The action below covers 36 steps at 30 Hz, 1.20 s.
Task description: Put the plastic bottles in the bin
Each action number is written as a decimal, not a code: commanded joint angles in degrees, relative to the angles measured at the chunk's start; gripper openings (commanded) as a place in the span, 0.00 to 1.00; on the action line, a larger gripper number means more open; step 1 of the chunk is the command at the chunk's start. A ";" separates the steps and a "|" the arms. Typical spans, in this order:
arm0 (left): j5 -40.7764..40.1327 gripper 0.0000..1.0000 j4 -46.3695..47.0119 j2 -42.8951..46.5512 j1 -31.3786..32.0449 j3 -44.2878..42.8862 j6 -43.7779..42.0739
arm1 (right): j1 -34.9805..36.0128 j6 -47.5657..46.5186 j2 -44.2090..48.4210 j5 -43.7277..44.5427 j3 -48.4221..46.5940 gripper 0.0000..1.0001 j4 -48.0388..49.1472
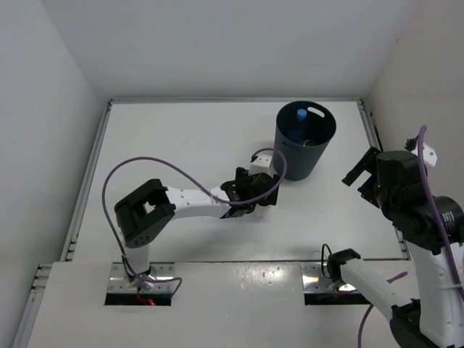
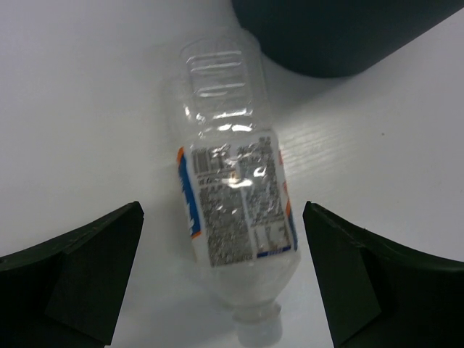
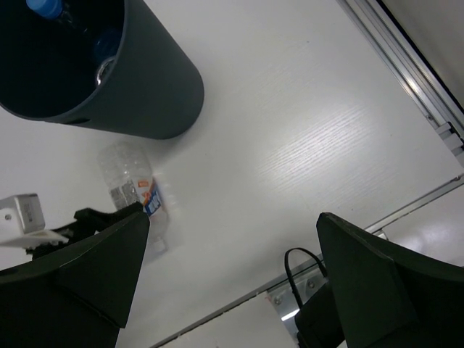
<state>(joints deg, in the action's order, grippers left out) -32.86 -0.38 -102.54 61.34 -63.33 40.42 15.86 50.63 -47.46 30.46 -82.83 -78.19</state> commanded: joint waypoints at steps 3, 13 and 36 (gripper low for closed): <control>1.31 0.99 4.24 -5.82 -1.40 -6.28 -6.67 | -0.12 -0.53 -2.54 0.83 0.39 1.00 -2.23; 4.72 0.93 -4.10 -14.70 -5.17 -15.60 -3.53 | -0.12 -2.64 -4.31 1.97 -0.14 1.00 -1.08; -17.67 0.68 3.41 10.34 -6.67 -18.67 -10.70 | -0.12 -2.12 -4.22 1.89 2.49 1.00 1.11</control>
<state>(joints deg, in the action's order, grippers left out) -42.59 -4.69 -96.16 54.46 -79.37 33.93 15.86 48.05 -52.34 31.92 -80.42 -78.13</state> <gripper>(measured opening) 0.685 0.995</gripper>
